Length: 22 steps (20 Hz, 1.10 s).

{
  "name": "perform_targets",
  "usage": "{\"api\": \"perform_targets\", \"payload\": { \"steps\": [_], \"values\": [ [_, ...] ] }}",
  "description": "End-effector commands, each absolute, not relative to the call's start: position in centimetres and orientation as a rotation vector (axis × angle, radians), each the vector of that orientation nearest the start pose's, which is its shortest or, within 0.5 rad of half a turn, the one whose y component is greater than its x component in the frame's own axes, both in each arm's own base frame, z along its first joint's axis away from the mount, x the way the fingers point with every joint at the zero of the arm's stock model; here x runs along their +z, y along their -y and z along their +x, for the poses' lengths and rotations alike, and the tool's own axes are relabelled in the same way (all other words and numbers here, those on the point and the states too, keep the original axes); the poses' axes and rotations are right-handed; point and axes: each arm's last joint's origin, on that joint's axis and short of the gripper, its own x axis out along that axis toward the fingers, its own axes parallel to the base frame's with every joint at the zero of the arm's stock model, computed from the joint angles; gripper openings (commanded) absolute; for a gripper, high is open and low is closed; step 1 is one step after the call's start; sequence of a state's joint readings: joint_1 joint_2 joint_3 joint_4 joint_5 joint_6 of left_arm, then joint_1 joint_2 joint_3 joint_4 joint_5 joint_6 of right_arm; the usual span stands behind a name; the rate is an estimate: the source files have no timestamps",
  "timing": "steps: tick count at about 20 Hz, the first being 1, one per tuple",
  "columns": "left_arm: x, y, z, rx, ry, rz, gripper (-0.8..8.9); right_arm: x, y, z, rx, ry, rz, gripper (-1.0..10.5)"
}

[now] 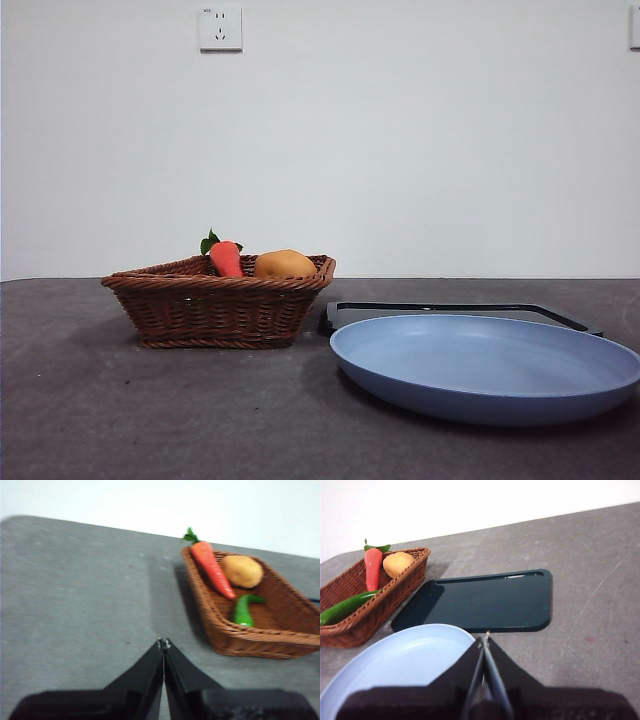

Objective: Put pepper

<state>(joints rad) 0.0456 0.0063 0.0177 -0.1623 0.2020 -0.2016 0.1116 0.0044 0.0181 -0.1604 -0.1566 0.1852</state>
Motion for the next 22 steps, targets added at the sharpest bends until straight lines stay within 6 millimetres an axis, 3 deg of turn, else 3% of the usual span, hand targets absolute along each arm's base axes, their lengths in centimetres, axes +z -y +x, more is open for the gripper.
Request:
{"api": "perform_targets", "payload": {
  "steps": [1,7,13,22],
  "values": [
    [15.2,0.3,9.6,-0.183,-0.167,-0.295,0.07,15.5,-1.5,9.5,0.252,-0.160,0.258,0.1],
    [16.3,0.5,9.4,-0.272,-0.151,-0.408,0.06,17.5,-1.5,9.2,0.254,-0.114,0.386,0.1],
    [19.2,0.7,8.5,-0.302,-0.153,-0.416,0.07,22.0,-1.4,8.7,0.267,-0.052,0.393,0.1],
    [24.7,1.0,8.6,-0.428,-0.265,-0.357,0.07,28.5,-1.7,9.2,0.324,-0.253,0.266,0.1]
  ]
}}
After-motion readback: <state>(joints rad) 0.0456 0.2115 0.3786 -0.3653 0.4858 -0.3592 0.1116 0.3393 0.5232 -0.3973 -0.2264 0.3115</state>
